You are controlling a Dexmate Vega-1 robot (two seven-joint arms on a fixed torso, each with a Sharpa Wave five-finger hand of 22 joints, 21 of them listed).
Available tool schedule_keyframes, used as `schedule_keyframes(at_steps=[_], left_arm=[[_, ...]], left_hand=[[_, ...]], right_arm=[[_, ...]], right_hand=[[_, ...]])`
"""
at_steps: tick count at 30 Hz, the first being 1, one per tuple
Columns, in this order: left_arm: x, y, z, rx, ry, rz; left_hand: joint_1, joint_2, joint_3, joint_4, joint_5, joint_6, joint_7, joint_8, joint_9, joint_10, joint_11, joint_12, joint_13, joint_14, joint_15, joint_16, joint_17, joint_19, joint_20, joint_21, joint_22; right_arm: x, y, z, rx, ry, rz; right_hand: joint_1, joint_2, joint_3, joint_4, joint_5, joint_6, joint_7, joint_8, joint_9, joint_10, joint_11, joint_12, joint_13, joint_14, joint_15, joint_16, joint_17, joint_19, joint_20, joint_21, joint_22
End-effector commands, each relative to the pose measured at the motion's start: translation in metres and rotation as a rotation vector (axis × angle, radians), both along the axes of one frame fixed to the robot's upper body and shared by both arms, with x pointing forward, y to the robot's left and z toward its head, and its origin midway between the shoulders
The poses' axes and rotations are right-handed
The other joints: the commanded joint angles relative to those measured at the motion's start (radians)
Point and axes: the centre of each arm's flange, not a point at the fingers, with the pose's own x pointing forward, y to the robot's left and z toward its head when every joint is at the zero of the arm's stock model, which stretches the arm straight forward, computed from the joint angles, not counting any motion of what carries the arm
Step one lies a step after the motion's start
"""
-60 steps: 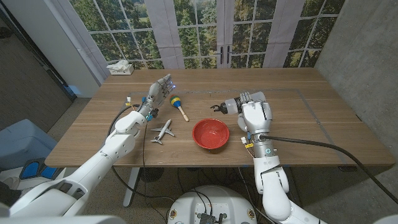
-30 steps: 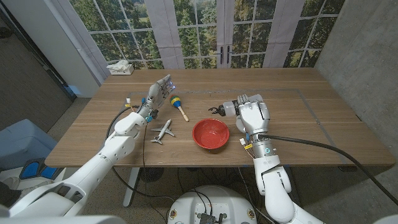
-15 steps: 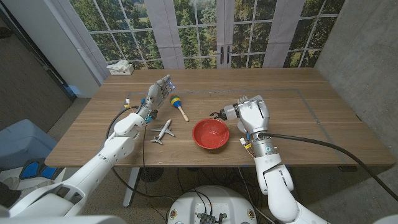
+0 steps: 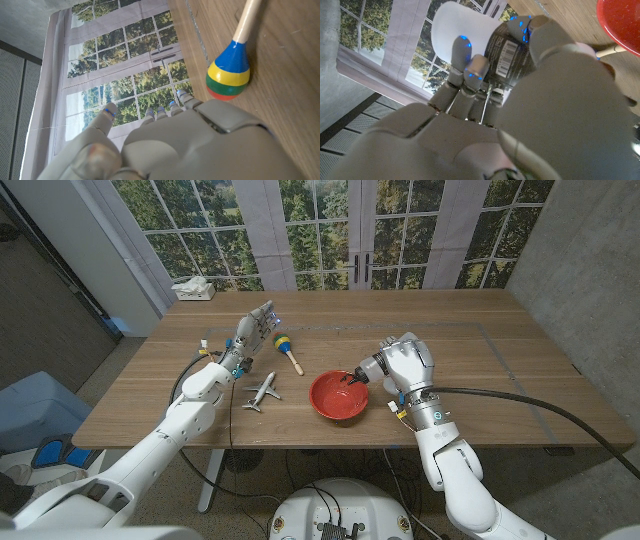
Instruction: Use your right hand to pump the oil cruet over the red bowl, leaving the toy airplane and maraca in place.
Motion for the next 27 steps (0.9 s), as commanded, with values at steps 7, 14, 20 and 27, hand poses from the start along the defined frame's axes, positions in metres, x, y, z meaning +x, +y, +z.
schedule_keyframes(at_steps=[7,14,20,27], left_arm=[[-0.002,0.001,0.0,0.002,-0.004,-0.001],[-0.003,0.005,0.0,-0.003,-0.004,0.004],[-0.004,0.007,-0.001,-0.003,-0.005,0.006],[-0.002,0.009,-0.002,-0.009,-0.004,0.005]], left_hand=[[-0.005,0.069,0.006,0.002,0.004,0.001,-0.007,0.0,0.002,-0.053,-0.004,0.001,0.002,-0.086,-0.058,0.003,0.002,0.0,-0.022,0.003,0.004],[-0.004,0.068,0.006,0.001,0.004,0.0,-0.008,0.0,0.002,-0.054,-0.004,0.001,0.002,-0.087,-0.058,0.002,0.001,0.0,-0.022,0.003,0.004],[-0.003,0.067,0.006,0.001,0.004,0.0,-0.007,0.0,0.002,-0.053,-0.004,0.001,0.002,-0.086,-0.058,0.003,0.001,0.001,-0.022,0.003,0.004],[-0.003,0.066,0.006,0.0,0.004,0.001,-0.008,0.001,0.002,-0.053,-0.005,0.001,0.002,-0.086,-0.059,0.003,0.001,0.001,-0.021,0.003,0.004]], right_arm=[[-0.001,0.015,0.002,0.041,-0.016,-0.068],[0.001,0.018,-0.002,0.051,-0.063,-0.073],[0.004,0.019,-0.004,0.08,-0.073,-0.061],[0.005,0.013,-0.006,0.166,-0.082,-0.019]], right_hand=[[-0.066,0.024,0.599,0.065,0.219,0.363,0.091,-0.035,-0.064,0.286,-0.019,0.048,0.252,-0.013,0.003,0.12,0.007,-0.001,-0.088,-0.015,-0.005],[-0.087,0.033,0.632,0.068,0.217,0.359,0.1,-0.018,-0.031,0.274,-0.016,0.067,0.266,-0.013,0.003,0.171,0.004,-0.005,-0.09,-0.027,-0.024],[-0.088,0.042,0.635,0.073,0.213,0.352,0.101,-0.009,-0.006,0.263,-0.016,0.076,0.27,-0.011,0.003,0.185,0.0,-0.004,-0.091,-0.031,-0.041],[-0.032,0.096,0.487,0.091,0.155,0.249,0.047,-0.033,0.077,0.115,-0.046,0.098,0.355,0.005,0.003,0.174,-0.009,0.0,-0.095,-0.012,-0.103]])
